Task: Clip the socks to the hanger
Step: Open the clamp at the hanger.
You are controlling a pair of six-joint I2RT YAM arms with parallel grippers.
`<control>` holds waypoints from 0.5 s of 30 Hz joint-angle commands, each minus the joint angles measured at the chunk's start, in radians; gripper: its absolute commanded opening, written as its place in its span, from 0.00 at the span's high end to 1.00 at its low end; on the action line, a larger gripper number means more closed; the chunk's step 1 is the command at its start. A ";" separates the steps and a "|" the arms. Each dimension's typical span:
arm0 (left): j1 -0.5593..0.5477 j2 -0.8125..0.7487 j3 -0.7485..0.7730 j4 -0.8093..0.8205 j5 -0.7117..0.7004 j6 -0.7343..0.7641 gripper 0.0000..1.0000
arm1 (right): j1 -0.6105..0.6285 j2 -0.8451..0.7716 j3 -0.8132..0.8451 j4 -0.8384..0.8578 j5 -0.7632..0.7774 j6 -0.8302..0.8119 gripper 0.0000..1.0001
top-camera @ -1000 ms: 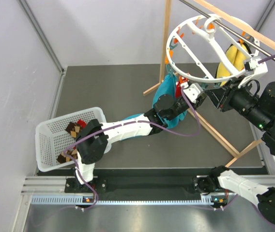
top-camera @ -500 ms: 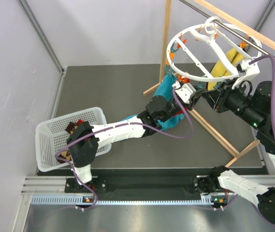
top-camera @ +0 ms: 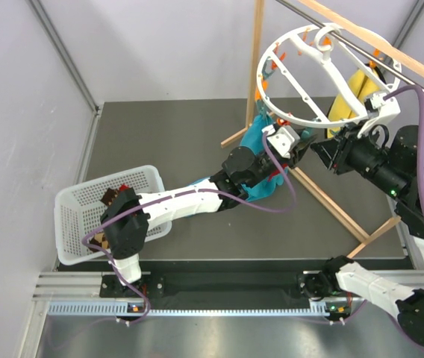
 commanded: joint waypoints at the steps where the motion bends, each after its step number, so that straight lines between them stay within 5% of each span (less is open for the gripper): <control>1: 0.001 -0.059 -0.009 0.025 0.017 -0.018 0.86 | -0.009 0.002 0.014 0.017 0.009 -0.003 0.81; 9: -0.001 -0.080 -0.006 -0.012 0.031 -0.090 0.99 | -0.010 0.026 0.017 0.015 0.087 0.036 0.71; 15: 0.001 -0.091 -0.008 -0.016 0.074 -0.124 0.99 | -0.010 0.068 -0.006 0.087 0.087 0.048 0.70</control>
